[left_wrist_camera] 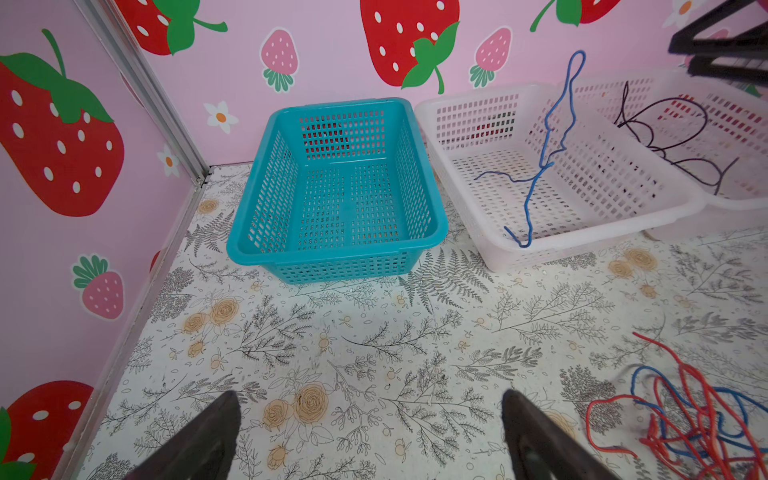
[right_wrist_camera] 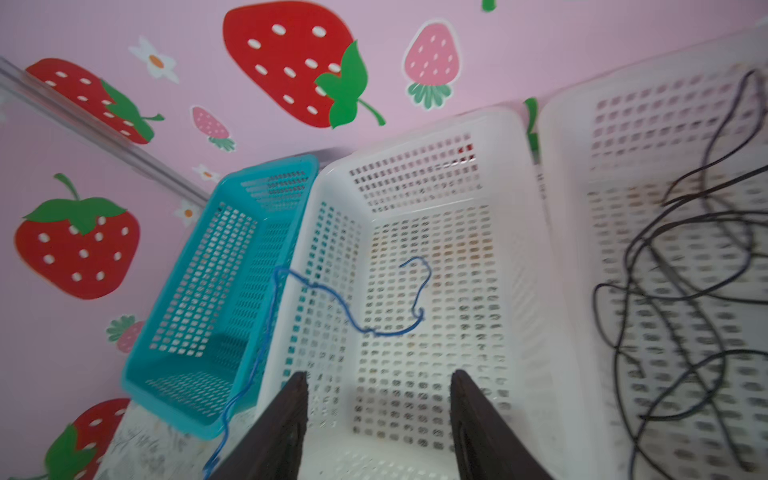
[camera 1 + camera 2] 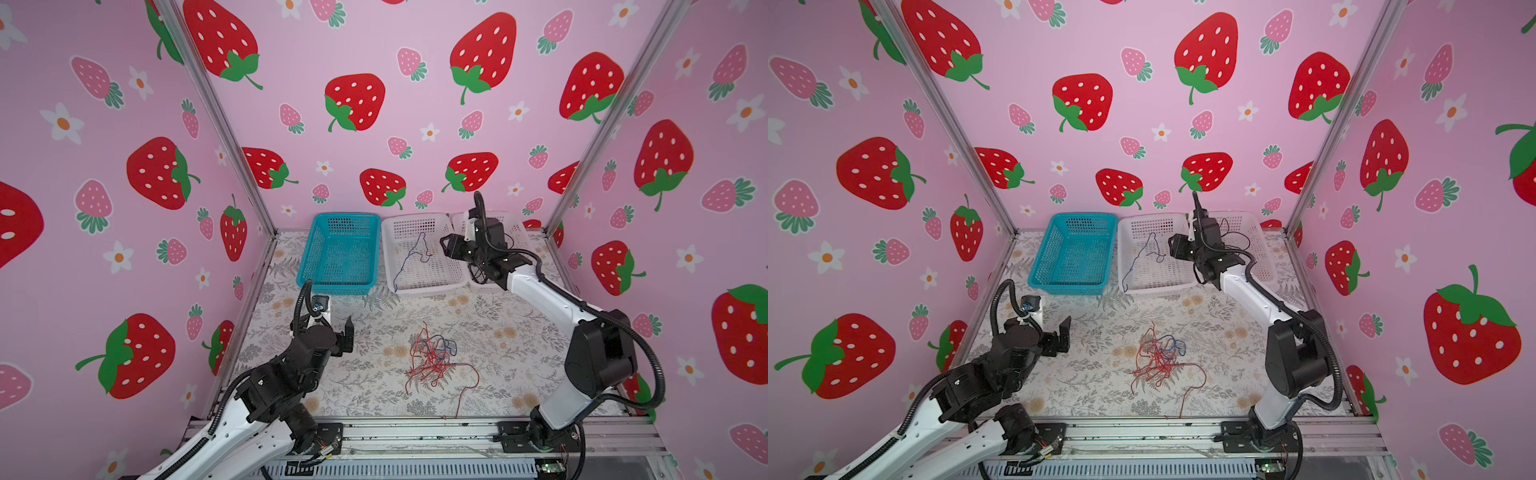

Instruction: Untangle the cables

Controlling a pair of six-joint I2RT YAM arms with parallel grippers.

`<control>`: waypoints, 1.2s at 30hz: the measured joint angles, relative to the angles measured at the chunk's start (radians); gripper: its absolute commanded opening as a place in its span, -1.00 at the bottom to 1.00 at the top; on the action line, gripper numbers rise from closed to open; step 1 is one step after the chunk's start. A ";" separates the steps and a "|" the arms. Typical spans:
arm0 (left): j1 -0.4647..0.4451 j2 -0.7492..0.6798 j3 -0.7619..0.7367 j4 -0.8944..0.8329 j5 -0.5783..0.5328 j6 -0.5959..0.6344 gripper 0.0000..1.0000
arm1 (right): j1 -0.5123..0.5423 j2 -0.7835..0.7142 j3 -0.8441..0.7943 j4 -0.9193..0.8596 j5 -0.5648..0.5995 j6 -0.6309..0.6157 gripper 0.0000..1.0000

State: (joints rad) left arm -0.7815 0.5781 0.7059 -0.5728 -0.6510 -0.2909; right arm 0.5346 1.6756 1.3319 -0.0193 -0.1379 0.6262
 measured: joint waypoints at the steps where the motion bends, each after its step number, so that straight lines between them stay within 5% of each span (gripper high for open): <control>1: 0.000 -0.001 -0.001 0.000 0.000 0.000 0.98 | 0.018 0.000 -0.014 0.016 -0.015 0.015 0.14; 16: 0.001 -0.010 -0.008 0.000 -0.001 0.001 0.98 | 0.187 0.121 -0.026 0.172 -0.095 0.140 0.05; 28: 0.001 -0.010 -0.010 0.000 -0.002 0.007 0.98 | 0.183 0.225 0.070 0.167 -0.097 0.127 -0.96; 36: 0.001 -0.010 -0.010 0.000 -0.001 0.007 0.98 | 0.162 0.347 0.346 -0.009 -0.088 0.032 -1.00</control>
State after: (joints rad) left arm -0.7803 0.5682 0.6960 -0.5732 -0.6521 -0.2836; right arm 0.6968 2.0224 1.6775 -0.0284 -0.2256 0.6582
